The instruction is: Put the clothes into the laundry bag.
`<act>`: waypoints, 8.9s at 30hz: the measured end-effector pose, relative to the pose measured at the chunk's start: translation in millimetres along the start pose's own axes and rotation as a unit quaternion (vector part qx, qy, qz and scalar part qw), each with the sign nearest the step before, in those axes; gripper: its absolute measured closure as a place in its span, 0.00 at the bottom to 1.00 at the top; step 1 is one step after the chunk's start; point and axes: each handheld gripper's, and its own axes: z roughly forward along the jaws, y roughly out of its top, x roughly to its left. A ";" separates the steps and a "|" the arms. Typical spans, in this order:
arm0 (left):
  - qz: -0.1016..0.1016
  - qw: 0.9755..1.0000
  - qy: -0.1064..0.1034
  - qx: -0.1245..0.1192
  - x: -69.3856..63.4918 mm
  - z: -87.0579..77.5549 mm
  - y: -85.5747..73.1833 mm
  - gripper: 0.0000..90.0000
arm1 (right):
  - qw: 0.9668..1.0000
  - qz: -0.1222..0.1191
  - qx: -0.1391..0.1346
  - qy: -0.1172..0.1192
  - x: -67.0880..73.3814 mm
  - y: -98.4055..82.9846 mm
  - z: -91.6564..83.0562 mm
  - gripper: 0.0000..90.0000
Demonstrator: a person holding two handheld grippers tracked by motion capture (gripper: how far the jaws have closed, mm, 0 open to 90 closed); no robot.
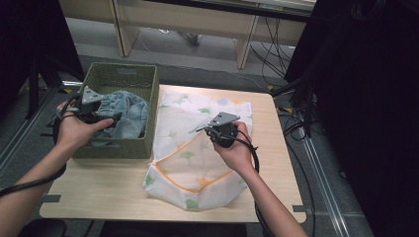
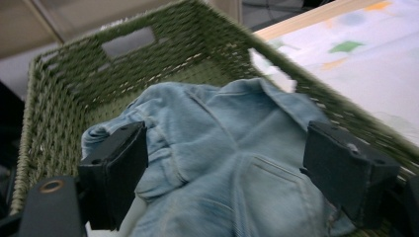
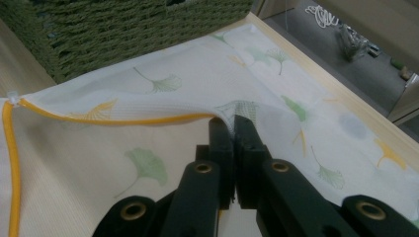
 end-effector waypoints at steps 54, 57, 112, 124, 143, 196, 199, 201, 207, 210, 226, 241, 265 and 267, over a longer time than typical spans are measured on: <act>0.036 0.958 -0.038 0.282 9.3 126.3 -8.7 0.11 | 1.000 0.007 0.016 0.008 -3.1 -7.7 1.8 0.99; 0.034 0.954 -0.035 0.296 8.8 136.3 -15.9 0.08 | 1.000 0.013 0.017 0.008 -3.6 -8.3 2.0 0.99; -0.086 0.994 -0.012 -0.067 48.9 31.1 6.4 0.84 | 1.000 0.019 0.016 0.007 -4.4 -8.8 -1.5 0.99; -0.087 0.989 -0.015 -0.121 51.1 6.2 8.4 0.85 | 1.000 0.013 0.014 0.004 -5.0 -9.8 -0.4 0.99; -0.074 0.981 -0.005 -0.177 46.5 -22.5 36.1 0.85 | 1.000 0.016 0.008 0.004 -6.0 -9.2 -0.7 0.99; -0.043 0.963 -0.071 -0.256 -1.2 -102.3 43.8 0.85 | 0.999 0.041 -0.019 0.003 -9.1 -3.9 -6.2 1.00; -0.042 0.962 -0.073 -0.258 -2.7 -104.8 46.7 0.85 | 0.999 0.041 -0.021 0.003 -9.8 -3.8 -6.1 1.00; -0.041 0.961 -0.075 -0.262 -4.0 -106.8 49.1 0.85 | 0.999 0.040 -0.022 0.002 -10.1 -3.6 -6.3 1.00; -0.036 0.958 -0.077 -0.273 -7.5 -117.2 55.7 0.85 | 0.999 0.041 -0.022 0.002 -9.9 -3.4 -6.1 0.99; -0.034 0.956 -0.083 -0.279 -9.5 -122.1 58.2 0.85 | 0.999 0.043 -0.020 0.003 -9.3 -3.5 -5.6 1.00; -0.019 0.945 -0.139 -0.295 -32.3 -145.0 65.2 0.85 | 0.999 0.051 -0.019 0.006 -9.0 -2.9 -5.0 0.99; 0.003 0.936 -0.215 -0.280 -68.6 -150.3 59.0 0.85 | 0.998 0.054 -0.019 0.007 -9.3 -2.7 -5.3 0.99; 0.046 0.917 -0.322 -0.230 -131.1 -140.4 47.5 0.85 | 0.998 0.057 -0.022 0.007 -9.3 -3.1 -7.0 0.99; 0.051 0.916 -0.328 -0.224 -136.7 -138.6 46.2 0.85 | 0.998 0.057 -0.022 0.007 -9.1 -3.0 -6.9 0.99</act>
